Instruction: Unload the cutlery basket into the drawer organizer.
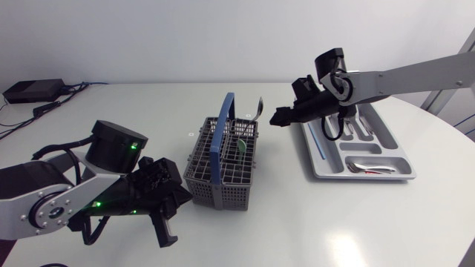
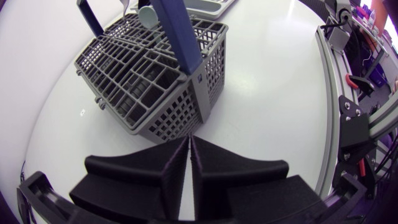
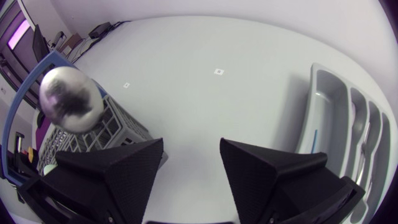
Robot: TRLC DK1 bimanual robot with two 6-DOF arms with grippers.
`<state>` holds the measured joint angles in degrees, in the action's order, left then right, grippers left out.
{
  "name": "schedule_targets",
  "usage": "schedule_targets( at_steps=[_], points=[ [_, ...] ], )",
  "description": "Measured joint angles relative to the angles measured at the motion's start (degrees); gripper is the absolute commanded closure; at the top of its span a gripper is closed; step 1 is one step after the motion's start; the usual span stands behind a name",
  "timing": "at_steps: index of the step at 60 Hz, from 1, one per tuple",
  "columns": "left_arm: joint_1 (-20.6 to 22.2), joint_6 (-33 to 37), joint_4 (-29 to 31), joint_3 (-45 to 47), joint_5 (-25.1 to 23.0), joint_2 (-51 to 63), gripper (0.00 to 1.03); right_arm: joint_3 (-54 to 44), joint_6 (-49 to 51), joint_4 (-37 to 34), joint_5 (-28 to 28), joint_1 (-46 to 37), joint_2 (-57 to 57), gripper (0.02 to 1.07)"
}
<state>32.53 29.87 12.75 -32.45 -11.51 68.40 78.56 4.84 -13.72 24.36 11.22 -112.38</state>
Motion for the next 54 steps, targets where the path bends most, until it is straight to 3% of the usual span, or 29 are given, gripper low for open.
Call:
schedule_targets(
  at_steps=[7, 16, 34, 54],
  points=[
    [0.00, 0.00, -1.75, 0.00, -0.02, 1.90, 0.89, 5.92, -1.88, -2.40, 2.71, 0.33, -5.60, 0.81],
    [-0.07, 0.00, -3.28, 0.00, -0.02, 3.58, 0.89, 10.32, -3.21, -4.44, 5.86, 0.68, -8.48, 1.02],
    [-0.74, 0.00, -6.32, 0.00, -0.02, 6.01, 0.89, 20.06, -6.36, -10.43, 15.15, 0.79, -16.13, 1.02],
    [-6.14, 0.00, -10.01, 0.00, -0.24, 9.35, 0.89, 20.63, -6.36, -13.31, 22.49, 0.79, -17.49, 1.02]
  ],
)
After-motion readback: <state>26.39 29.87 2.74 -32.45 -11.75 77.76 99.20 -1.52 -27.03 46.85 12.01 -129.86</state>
